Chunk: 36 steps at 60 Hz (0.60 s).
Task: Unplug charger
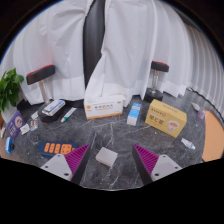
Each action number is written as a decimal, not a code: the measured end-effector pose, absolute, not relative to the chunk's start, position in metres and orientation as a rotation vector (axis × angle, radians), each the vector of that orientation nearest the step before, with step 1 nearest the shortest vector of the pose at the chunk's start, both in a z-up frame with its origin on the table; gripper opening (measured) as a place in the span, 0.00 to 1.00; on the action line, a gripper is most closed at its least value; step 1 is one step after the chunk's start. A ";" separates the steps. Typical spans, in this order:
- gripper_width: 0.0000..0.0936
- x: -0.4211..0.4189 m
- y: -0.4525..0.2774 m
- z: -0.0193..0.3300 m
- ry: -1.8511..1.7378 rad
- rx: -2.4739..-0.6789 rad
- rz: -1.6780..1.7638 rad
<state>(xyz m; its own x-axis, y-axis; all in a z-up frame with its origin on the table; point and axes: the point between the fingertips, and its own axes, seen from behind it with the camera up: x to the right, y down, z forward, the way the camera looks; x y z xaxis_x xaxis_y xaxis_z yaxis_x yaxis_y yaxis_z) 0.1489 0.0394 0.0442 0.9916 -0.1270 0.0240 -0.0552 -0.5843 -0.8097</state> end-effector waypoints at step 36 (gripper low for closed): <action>0.91 0.057 -0.149 0.156 0.057 -2.149 -0.195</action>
<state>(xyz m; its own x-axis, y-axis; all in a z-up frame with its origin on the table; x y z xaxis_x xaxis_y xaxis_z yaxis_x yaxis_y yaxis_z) 0.0567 -0.1494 0.1560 0.9862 -0.1161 0.1180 0.0343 -0.5538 -0.8319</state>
